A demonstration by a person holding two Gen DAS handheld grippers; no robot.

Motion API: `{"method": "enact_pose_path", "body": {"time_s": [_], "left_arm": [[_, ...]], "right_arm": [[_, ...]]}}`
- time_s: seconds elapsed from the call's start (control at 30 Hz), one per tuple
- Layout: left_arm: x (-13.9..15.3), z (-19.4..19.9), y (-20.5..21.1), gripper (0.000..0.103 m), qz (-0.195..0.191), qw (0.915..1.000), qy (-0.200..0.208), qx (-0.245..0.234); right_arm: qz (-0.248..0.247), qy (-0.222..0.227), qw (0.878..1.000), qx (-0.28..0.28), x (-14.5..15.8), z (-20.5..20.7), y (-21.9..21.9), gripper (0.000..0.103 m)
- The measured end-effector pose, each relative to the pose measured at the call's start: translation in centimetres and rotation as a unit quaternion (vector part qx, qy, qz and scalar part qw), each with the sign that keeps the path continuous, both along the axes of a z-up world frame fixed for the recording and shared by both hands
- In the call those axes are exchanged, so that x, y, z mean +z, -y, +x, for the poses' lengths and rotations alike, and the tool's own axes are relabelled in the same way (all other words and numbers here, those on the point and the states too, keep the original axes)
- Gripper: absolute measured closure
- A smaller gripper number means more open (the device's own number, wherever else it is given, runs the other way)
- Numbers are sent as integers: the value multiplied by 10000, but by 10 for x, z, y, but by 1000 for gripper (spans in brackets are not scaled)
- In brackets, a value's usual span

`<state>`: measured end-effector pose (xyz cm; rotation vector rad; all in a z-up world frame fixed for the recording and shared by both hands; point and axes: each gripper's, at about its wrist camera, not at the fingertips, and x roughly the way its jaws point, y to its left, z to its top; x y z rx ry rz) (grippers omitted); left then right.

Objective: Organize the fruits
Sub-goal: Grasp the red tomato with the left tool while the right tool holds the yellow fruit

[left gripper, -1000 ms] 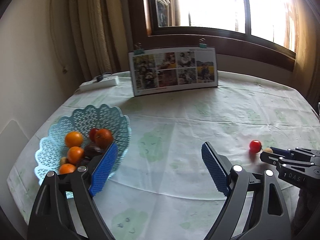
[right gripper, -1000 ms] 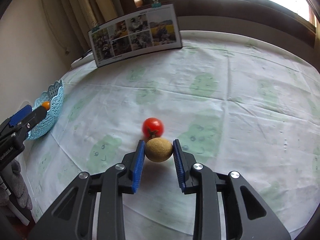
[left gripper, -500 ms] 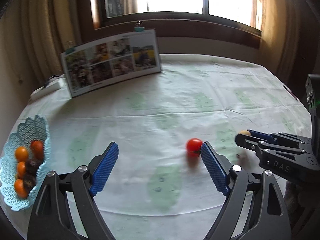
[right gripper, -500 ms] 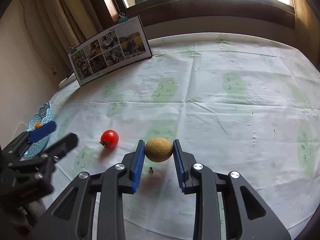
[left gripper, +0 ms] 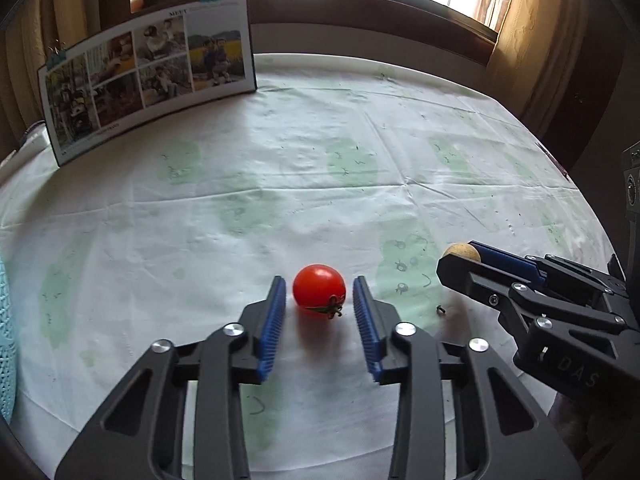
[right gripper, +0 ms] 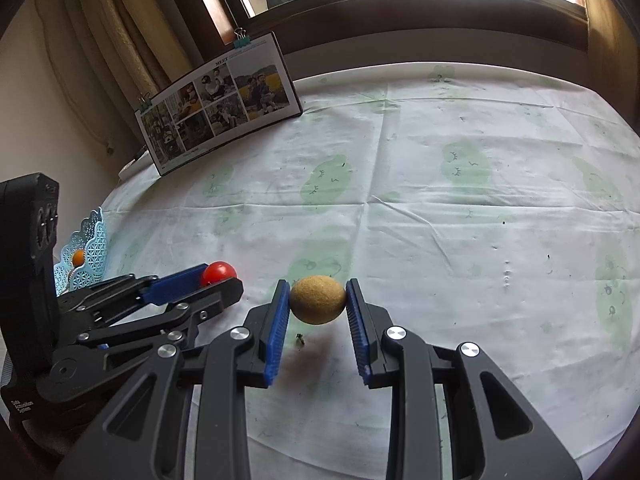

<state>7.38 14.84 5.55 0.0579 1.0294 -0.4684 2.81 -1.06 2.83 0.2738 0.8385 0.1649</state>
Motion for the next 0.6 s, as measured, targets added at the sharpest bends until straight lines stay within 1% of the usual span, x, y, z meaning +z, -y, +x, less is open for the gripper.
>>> {"method": "enact_pose_path", "body": {"time_s": [0.2,0.3,0.43,0.6], "left_arm": [[1,-3,-1,76,-12,10000,66,37],[10,-10,-3,76,132,9994,316,87],[24,-18,-12,76,228,9977,589,240],[42,-27,-39,76,309,9933,903,653]], "right_arm": [[-7,7,10000,2,0,0,0,74],[-16,28,10000,9,0,0,-1,74],[-33,61,10000,24,0,-1,-2,74],[-92,89,9999,53,0,-2,-5,74]]}}
